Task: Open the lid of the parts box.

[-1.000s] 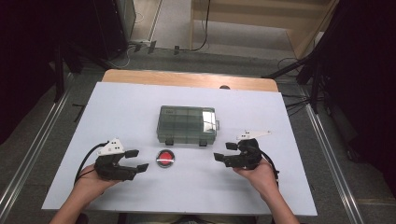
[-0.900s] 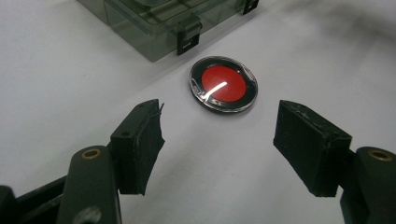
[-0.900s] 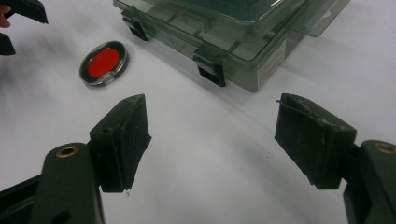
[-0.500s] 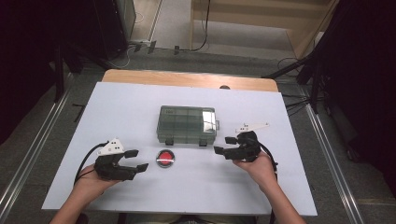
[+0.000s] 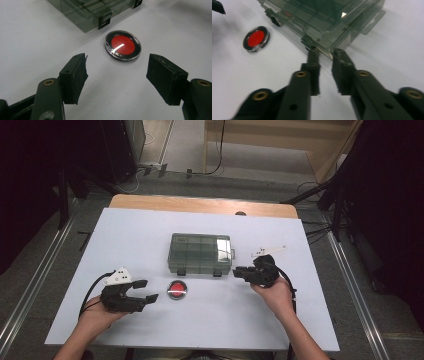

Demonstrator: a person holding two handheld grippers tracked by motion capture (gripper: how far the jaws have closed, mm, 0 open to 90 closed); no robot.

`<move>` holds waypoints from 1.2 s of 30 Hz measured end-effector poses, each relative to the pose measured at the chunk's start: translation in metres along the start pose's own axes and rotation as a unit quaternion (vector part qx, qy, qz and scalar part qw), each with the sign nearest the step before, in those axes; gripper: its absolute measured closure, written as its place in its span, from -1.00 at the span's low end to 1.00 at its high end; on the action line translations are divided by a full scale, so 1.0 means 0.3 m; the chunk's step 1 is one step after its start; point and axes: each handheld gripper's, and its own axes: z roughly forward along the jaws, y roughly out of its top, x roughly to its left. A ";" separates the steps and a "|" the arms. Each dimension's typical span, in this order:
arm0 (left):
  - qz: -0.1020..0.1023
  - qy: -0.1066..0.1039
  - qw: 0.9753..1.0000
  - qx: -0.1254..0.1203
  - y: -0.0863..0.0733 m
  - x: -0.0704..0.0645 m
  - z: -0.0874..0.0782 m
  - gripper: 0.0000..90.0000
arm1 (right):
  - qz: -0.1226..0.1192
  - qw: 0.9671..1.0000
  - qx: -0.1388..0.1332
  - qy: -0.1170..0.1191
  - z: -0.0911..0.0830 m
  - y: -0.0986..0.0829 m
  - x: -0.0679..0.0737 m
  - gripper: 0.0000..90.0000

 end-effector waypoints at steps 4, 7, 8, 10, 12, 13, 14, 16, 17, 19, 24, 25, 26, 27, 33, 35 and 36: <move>-0.004 0.003 1.000 -0.001 -0.006 0.001 -0.005 -0.30 | -0.008 1.000 0.007 -0.002 0.010 0.008 0.004 1.00; -0.008 0.005 1.000 -0.001 -0.011 0.002 -0.010 -0.30 | 0.002 1.000 0.016 0.006 0.022 0.013 -0.010 1.00; -0.009 0.006 1.000 -0.001 -0.012 0.002 -0.011 -0.30 | 0.002 1.000 0.016 0.006 0.022 0.013 -0.010 1.00; -0.007 0.010 1.000 0.002 -0.016 0.002 -0.013 -0.30 | 0.004 1.000 0.018 0.007 0.030 0.016 -0.015 1.00; -0.007 0.015 1.000 0.001 -0.020 0.002 -0.016 -0.30 | 0.001 1.000 0.019 0.006 0.036 0.020 -0.013 1.00; -0.010 0.015 1.000 0.000 -0.022 0.004 -0.018 -0.30 | 0.001 1.000 0.020 0.006 0.038 0.022 -0.012 1.00; -0.012 0.017 1.000 0.000 -0.023 0.005 -0.020 -0.30 | -0.001 1.000 0.020 0.005 0.041 0.025 -0.011 1.00; -0.016 0.015 1.000 -0.001 -0.026 0.008 -0.022 -0.30 | -0.003 1.000 0.019 0.006 0.044 0.030 -0.010 1.00; -0.017 0.016 1.000 -0.001 -0.028 0.009 -0.022 -0.30 | -0.005 1.000 0.018 0.004 0.044 0.032 -0.010 1.00; -0.018 0.017 1.000 0.000 -0.030 0.010 -0.024 -0.30 | -0.004 1.000 0.016 0.006 0.043 0.037 -0.011 1.00; -0.017 0.015 1.000 0.001 -0.037 0.014 -0.025 -0.30 | -0.002 1.000 0.008 0.012 0.033 0.044 -0.014 1.00; -0.018 0.013 1.000 0.001 -0.037 0.015 -0.024 -0.30 | -0.002 1.000 0.008 0.012 0.033 0.044 -0.014 1.00; -0.019 0.012 1.000 0.001 -0.037 0.016 -0.023 -0.30 | -0.001 1.000 0.006 0.013 0.032 0.046 -0.015 1.00; -0.020 0.011 1.000 0.003 -0.036 0.018 -0.023 -0.30 | -0.002 1.000 0.004 0.015 0.030 0.047 -0.016 1.00; -0.020 0.009 1.000 -0.003 -0.032 0.024 -0.021 -0.37 | 0.004 1.000 0.000 0.015 0.024 0.056 -0.013 1.00; -0.024 0.000 1.000 -0.003 -0.029 0.027 -0.018 -0.50 | 0.004 1.000 -0.003 0.016 0.021 0.060 -0.014 1.00; -0.024 0.002 1.000 -0.004 -0.029 0.025 -0.017 -0.50 | 0.005 1.000 -0.004 0.017 0.018 0.063 -0.014 1.00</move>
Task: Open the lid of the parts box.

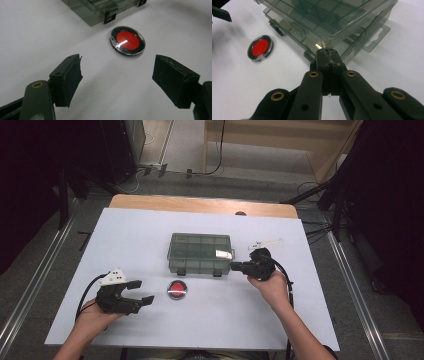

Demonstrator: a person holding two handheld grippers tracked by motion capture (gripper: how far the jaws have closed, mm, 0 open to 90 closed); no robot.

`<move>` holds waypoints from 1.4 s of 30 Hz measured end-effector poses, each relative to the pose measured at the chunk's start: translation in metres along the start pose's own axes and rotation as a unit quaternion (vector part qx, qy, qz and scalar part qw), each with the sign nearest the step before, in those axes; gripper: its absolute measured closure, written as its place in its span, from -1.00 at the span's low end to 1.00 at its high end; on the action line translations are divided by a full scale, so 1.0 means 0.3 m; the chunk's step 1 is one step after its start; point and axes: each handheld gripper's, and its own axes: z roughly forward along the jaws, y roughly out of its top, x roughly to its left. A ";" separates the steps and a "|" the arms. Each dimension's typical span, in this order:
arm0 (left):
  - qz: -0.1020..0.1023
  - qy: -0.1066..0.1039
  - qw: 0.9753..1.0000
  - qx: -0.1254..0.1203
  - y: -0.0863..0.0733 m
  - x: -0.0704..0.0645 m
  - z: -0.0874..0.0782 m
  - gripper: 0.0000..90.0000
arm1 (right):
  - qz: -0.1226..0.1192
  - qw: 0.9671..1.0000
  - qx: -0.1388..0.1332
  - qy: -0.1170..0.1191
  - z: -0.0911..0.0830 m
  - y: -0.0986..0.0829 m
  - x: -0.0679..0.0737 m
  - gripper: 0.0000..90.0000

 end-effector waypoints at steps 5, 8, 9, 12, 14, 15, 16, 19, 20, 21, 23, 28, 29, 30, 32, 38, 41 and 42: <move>0.005 0.006 1.000 0.006 0.012 -0.009 0.010 -0.50 | 0.002 1.000 -0.002 0.003 -0.004 0.006 -0.002 1.00; 0.008 0.005 1.000 0.008 0.025 -0.015 0.012 -0.50 | 0.002 1.000 -0.005 0.007 -0.008 0.013 -0.003 1.00; 0.008 0.004 1.000 0.007 0.029 -0.016 0.013 -0.50 | 0.002 1.000 -0.005 0.007 -0.008 0.013 -0.003 1.00; 0.002 -0.002 1.000 0.010 0.039 -0.013 0.015 -0.50 | 0.003 1.000 -0.008 0.008 -0.012 0.019 -0.003 1.00; -0.001 0.000 1.000 0.017 0.046 -0.012 0.018 -0.50 | 0.002 1.000 -0.010 0.010 -0.013 0.021 -0.003 1.00; -0.003 0.001 1.000 0.018 0.050 -0.013 0.020 -0.50 | 0.001 1.000 -0.009 0.011 -0.014 0.023 -0.002 1.00; -0.004 0.000 1.000 0.019 0.052 -0.012 0.021 -0.50 | 0.000 1.000 -0.009 0.013 -0.015 0.025 -0.003 1.00; -0.012 -0.005 1.000 0.017 0.064 -0.009 0.023 -0.50 | -0.001 1.000 -0.010 0.015 -0.016 0.031 0.000 1.00; -0.012 -0.004 1.000 0.018 0.069 -0.008 0.023 -0.50 | -0.001 1.000 -0.010 0.017 -0.016 0.034 0.001 1.00; -0.011 -0.003 1.000 0.019 0.075 -0.008 0.024 -0.50 | -0.002 1.000 -0.008 0.017 -0.016 0.036 0.001 1.00; -0.014 -0.003 1.000 0.017 0.087 -0.004 0.025 -0.50 | -0.006 1.000 -0.006 0.016 -0.013 0.039 0.003 1.00; -0.008 0.000 1.000 0.019 0.124 0.003 0.044 -0.50 | 0.000 1.000 0.001 0.016 -0.007 0.052 0.006 1.00; -0.006 0.002 1.000 0.019 0.132 0.003 0.049 -0.50 | 0.002 1.000 0.001 0.015 -0.007 0.054 0.006 1.00; -0.005 0.002 1.000 0.019 0.139 0.005 0.053 -0.50 | 0.002 1.000 0.001 0.014 -0.008 0.056 0.006 1.00; -0.005 0.002 1.000 0.019 0.153 0.009 0.064 -0.50 | 0.000 1.000 0.001 0.014 -0.008 0.059 0.006 1.00; -0.004 0.001 1.000 0.018 0.188 0.022 0.087 -0.49 | 0.000 1.000 -0.002 0.013 -0.010 0.063 0.005 1.00; 0.004 0.004 1.000 0.022 0.202 0.025 0.097 -0.49 | 0.004 1.000 -0.005 0.013 -0.011 0.069 0.004 1.00; 0.003 0.003 1.000 0.022 0.206 0.027 0.100 -0.49 | 0.003 1.000 -0.007 0.013 -0.011 0.071 0.003 1.00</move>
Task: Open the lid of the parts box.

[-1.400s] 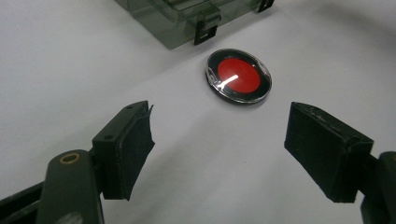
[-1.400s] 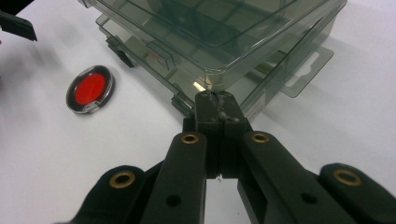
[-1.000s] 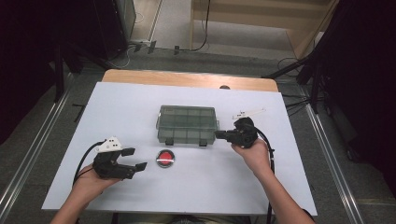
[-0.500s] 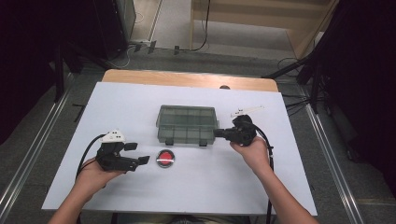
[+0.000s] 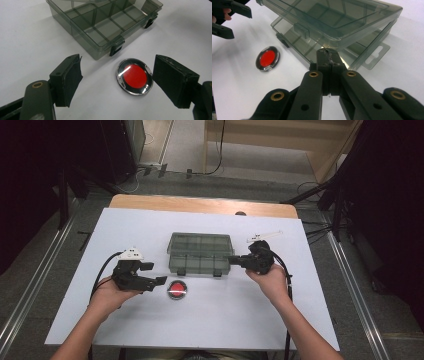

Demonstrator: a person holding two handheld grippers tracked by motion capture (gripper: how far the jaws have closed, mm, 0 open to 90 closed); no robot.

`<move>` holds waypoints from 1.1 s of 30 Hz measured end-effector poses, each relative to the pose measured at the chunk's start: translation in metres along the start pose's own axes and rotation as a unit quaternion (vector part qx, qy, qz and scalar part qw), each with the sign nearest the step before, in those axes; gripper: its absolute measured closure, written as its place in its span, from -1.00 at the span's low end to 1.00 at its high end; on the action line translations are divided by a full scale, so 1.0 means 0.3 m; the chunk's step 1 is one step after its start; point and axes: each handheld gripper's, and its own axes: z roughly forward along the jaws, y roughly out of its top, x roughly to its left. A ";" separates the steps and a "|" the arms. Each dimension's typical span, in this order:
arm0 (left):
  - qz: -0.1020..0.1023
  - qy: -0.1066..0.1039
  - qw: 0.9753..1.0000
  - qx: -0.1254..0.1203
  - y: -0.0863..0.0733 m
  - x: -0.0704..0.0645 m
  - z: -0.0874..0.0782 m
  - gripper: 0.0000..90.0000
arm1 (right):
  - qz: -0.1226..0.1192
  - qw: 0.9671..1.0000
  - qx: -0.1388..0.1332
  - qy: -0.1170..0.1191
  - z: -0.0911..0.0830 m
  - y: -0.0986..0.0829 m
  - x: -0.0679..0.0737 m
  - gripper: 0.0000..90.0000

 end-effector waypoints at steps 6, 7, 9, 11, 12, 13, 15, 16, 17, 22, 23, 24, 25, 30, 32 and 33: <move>-0.004 0.000 1.000 -0.001 0.023 0.020 0.019 -0.49 | 0.006 1.000 -0.008 0.001 0.003 0.011 0.001 1.00; -0.005 0.001 1.000 0.000 0.026 0.024 0.022 -0.49 | 0.007 1.000 -0.009 0.001 0.003 0.013 0.001 1.00; -0.004 0.001 1.000 0.001 0.032 0.030 0.028 -0.49 | 0.006 1.000 -0.011 0.001 0.002 0.018 0.001 1.00; -0.005 0.001 1.000 0.000 0.039 0.035 0.031 -0.49 | 0.006 1.000 -0.011 0.001 0.001 0.022 0.002 1.00; -0.007 0.002 1.000 -0.001 0.043 0.038 0.033 -0.49 | 0.006 1.000 -0.012 0.001 0.001 0.024 0.001 1.00; -0.004 0.001 1.000 -0.001 0.046 0.043 0.033 -0.49 | 0.005 1.000 -0.013 0.001 0.001 0.026 0.001 1.00; -0.011 0.001 1.000 -0.001 0.054 0.051 0.035 -0.49 | 0.004 1.000 -0.013 0.001 0.000 0.029 0.002 1.00; -0.012 0.002 1.000 0.000 0.057 0.056 0.035 -0.49 | 0.005 1.000 -0.012 0.001 0.000 0.031 0.002 1.00; -0.013 0.003 1.000 -0.001 0.060 0.059 0.036 -0.49 | 0.005 1.000 -0.011 0.003 0.000 0.033 0.001 1.00; -0.012 0.007 1.000 -0.004 0.072 0.073 0.041 -0.49 | 0.005 1.000 -0.014 0.003 -0.002 0.039 0.000 1.00; -0.010 0.011 1.000 -0.004 0.075 0.075 0.043 -0.49 | 0.006 1.000 -0.013 0.005 -0.003 0.041 -0.001 1.00; -0.008 0.011 1.000 -0.003 0.078 0.078 0.045 -0.49 | 0.005 1.000 -0.013 0.004 -0.005 0.043 -0.001 1.00; -0.006 0.013 1.000 -0.004 0.082 0.080 0.047 -0.49 | 0.005 1.000 -0.014 0.005 -0.006 0.046 -0.001 1.00; -0.015 0.011 1.000 -0.007 0.101 0.103 0.056 -0.49 | 0.006 1.000 -0.017 0.005 -0.008 0.055 -0.002 1.00; -0.012 0.015 1.000 -0.007 0.104 0.111 0.060 -0.48 | 0.006 1.000 -0.017 0.005 -0.008 0.057 -0.002 1.00; -0.011 0.017 1.000 -0.008 0.104 0.113 0.062 -0.44 | 0.006 1.000 -0.017 0.005 -0.007 0.057 -0.002 1.00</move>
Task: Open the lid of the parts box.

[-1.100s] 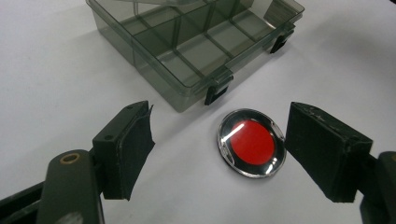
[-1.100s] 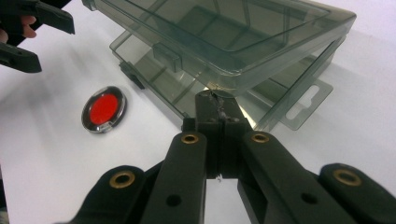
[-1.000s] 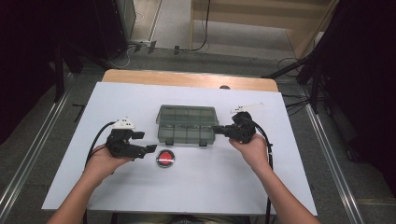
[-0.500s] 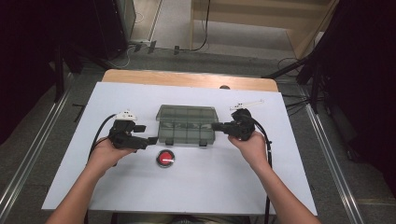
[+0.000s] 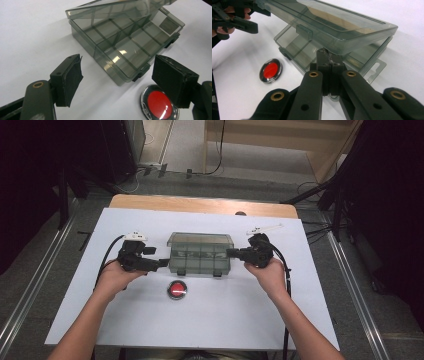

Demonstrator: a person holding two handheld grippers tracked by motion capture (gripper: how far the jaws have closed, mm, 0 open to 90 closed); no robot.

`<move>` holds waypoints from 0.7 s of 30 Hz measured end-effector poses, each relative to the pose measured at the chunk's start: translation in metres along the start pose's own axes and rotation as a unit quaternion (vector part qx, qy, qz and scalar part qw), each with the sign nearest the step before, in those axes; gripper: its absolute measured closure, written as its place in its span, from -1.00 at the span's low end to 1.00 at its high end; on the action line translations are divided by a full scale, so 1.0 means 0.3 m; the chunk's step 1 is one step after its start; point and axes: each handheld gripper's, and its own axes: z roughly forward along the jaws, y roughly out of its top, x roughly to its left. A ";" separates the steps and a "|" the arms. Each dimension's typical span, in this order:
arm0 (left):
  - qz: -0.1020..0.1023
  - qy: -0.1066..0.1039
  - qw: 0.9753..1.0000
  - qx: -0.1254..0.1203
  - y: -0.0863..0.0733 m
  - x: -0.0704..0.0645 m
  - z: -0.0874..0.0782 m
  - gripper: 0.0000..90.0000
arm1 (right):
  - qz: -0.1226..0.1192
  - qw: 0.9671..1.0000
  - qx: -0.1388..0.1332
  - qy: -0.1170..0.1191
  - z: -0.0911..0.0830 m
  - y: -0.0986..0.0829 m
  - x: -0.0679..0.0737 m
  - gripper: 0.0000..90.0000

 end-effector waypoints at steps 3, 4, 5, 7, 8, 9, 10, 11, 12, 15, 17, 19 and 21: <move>0.004 0.004 1.000 0.002 0.004 0.012 0.012 -0.44 | 0.001 1.000 0.000 0.000 0.000 0.000 -0.002 1.00; 0.001 0.005 1.000 0.005 0.006 0.016 0.018 -0.44 | 0.000 1.000 -0.001 0.000 0.000 0.000 -0.002 1.00; 0.000 0.005 1.000 0.007 0.008 0.020 0.024 -0.44 | 0.002 1.000 -0.002 -0.002 0.001 0.001 -0.002 1.00; 0.001 0.007 1.000 0.007 0.013 0.029 0.033 -0.43 | 0.003 1.000 -0.003 -0.002 0.001 0.002 -0.003 1.00; 0.001 0.008 1.000 0.004 0.016 0.032 0.035 -0.39 | 0.004 1.000 -0.004 -0.002 0.001 0.003 -0.003 1.00; 0.002 0.009 1.000 0.000 0.020 0.034 0.039 -0.32 | 0.005 1.000 -0.005 -0.002 0.000 0.005 -0.003 1.00; 0.002 0.009 1.000 -0.001 0.024 0.036 0.042 -0.32 | 0.007 1.000 -0.007 -0.002 0.000 0.007 -0.004 1.00; 0.004 0.008 1.000 -0.002 0.029 0.040 0.044 -0.32 | 0.007 1.000 -0.007 -0.002 0.000 0.010 -0.005 1.00; 0.004 0.009 1.000 -0.004 0.034 0.044 0.047 -0.32 | 0.008 1.000 -0.009 -0.002 0.000 0.012 -0.005 1.00; 0.002 0.007 1.000 -0.006 0.049 0.054 0.052 -0.32 | 0.006 1.000 -0.008 -0.004 0.005 0.016 -0.002 1.00; 0.003 0.005 1.000 -0.005 0.057 0.062 0.055 -0.19 | 0.003 1.000 -0.007 -0.004 0.009 0.016 -0.001 1.00; 0.002 0.000 1.000 -0.006 0.064 0.070 0.062 -0.13 | 0.000 1.000 -0.005 -0.004 0.012 0.016 0.001 1.00; 0.006 -0.002 1.000 -0.007 0.067 0.075 0.070 -0.03 | 0.001 1.000 -0.006 -0.004 0.013 0.016 0.002 1.00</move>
